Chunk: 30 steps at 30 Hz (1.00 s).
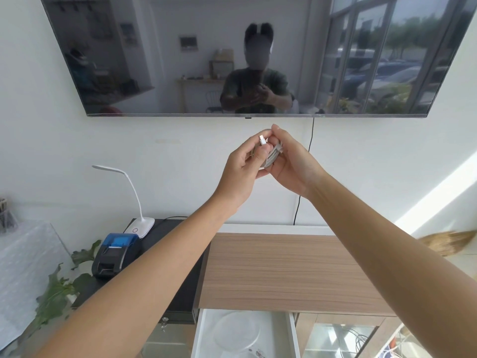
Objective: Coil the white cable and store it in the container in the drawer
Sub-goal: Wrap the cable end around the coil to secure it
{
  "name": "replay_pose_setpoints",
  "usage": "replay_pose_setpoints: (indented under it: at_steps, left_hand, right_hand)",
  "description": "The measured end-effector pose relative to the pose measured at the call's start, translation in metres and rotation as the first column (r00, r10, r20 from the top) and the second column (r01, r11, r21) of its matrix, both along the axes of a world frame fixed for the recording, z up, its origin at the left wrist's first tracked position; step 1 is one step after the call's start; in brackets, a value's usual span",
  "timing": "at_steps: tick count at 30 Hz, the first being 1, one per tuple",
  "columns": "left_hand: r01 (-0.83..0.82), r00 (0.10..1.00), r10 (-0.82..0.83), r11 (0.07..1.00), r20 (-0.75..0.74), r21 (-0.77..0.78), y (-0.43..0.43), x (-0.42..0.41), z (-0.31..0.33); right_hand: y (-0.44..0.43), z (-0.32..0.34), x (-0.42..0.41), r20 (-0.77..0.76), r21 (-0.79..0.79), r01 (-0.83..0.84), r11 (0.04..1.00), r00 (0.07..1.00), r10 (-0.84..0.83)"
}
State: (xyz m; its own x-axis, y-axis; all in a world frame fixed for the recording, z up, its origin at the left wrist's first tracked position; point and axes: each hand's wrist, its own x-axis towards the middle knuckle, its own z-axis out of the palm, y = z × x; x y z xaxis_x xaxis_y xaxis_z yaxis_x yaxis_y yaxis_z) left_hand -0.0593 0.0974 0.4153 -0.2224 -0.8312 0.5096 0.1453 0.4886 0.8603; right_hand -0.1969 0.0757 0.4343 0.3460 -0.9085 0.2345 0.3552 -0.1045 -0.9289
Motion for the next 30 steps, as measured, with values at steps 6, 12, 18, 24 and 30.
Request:
replay_pose_setpoints:
  at_steps: [6,12,18,24,30]
  left_hand:
    - [0.088,0.987,-0.038,0.940,-0.154,0.329,-0.013,0.016,0.001]
    - [0.050,0.999,-0.052,0.940,-0.005,0.338,-0.020,0.025,-0.001]
    - [-0.163,0.983,0.133,0.951,0.131,0.261,-0.022,0.024,-0.007]
    - [-0.208,0.969,0.156,0.934,0.191,0.290,-0.026,0.028,-0.015]
    - [-0.117,0.984,0.066,0.941,0.168,0.317,-0.028,0.030,-0.024]
  right_hand:
    - [0.001,-0.002,-0.015,-0.155,-0.048,-0.050,0.998,0.987,0.042]
    - [0.004,-0.003,-0.016,-0.419,-0.127,-0.028,0.991,0.908,-0.028]
    - [0.009,-0.007,-0.003,-0.457,-0.141,0.090,0.986,0.878,-0.145]
    - [0.007,-0.010,0.001,-0.516,-0.197,0.160,0.967,0.822,-0.241]
    - [0.005,-0.012,0.000,-0.502,-0.238,0.242,0.941,0.799,-0.333]
